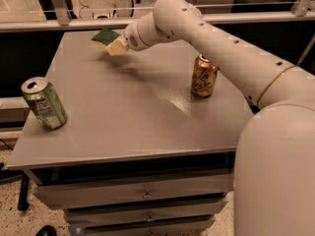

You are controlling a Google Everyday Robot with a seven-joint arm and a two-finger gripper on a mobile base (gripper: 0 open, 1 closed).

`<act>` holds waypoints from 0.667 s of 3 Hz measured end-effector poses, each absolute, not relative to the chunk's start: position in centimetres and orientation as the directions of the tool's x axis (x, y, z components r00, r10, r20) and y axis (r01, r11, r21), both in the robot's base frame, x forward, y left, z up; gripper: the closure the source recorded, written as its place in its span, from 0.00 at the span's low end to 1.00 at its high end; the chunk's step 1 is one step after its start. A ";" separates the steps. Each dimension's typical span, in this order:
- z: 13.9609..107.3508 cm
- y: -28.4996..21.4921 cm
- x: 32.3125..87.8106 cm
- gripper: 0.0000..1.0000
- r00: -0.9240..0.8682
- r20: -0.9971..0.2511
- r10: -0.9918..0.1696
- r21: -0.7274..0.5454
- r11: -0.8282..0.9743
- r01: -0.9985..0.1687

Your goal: Pick sponge

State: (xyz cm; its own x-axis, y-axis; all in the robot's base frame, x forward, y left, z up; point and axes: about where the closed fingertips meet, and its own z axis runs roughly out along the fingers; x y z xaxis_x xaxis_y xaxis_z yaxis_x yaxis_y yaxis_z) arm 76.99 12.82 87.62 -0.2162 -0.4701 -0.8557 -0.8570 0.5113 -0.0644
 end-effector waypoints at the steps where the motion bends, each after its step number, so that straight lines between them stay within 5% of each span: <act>1: 90.8 12.1 73.9 1.00 -0.172 -0.907 -0.385 -0.025 0.455 -0.890; 2: 91.6 12.6 73.1 1.00 -0.160 -0.919 -0.362 -0.016 0.437 -0.899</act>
Offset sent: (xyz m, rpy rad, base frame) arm -0.0273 -0.0062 0.0277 0.0977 -0.0145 0.0603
